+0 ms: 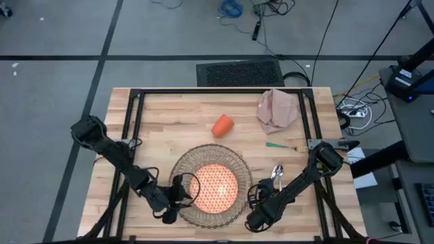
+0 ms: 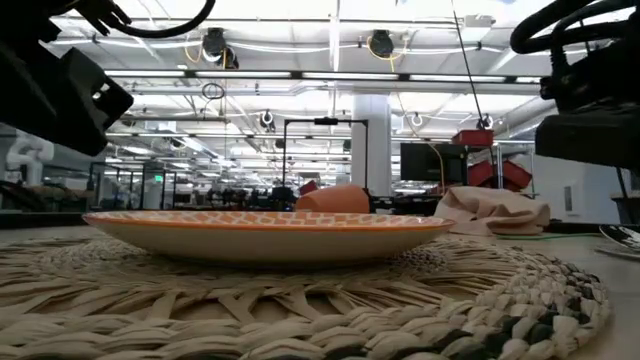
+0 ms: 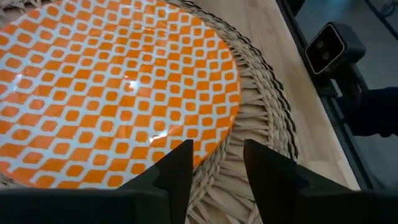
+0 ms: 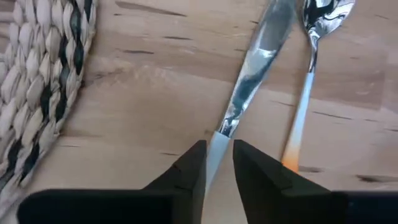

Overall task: Set table place
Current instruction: Adjust the orange knife

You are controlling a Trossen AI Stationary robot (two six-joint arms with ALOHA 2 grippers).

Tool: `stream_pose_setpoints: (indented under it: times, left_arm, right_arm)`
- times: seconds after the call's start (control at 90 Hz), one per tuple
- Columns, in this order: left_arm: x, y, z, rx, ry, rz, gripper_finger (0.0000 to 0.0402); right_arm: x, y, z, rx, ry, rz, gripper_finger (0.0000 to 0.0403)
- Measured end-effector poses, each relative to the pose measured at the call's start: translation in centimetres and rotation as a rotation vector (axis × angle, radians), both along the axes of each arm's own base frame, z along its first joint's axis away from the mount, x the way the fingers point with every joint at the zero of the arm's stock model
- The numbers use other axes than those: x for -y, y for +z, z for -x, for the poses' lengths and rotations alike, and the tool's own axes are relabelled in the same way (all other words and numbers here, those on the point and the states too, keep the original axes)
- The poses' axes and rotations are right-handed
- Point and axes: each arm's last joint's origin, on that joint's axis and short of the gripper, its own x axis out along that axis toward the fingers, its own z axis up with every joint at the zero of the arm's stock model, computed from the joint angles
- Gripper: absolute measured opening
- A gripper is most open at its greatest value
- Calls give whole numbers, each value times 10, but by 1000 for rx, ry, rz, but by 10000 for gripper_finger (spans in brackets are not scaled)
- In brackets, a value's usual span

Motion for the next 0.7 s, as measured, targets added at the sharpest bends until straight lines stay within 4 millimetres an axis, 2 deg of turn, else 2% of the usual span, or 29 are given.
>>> stream_pose_setpoints:
  times: [0.178,0.7]
  left_arm:
    - [0,0,0,3,1,4,128]
    - [0,1,0,6,3,6,128]
  right_arm:
    - [1,-6,1,17,18,-15,63]
    - [-2,-8,4,30,18,-14,63]
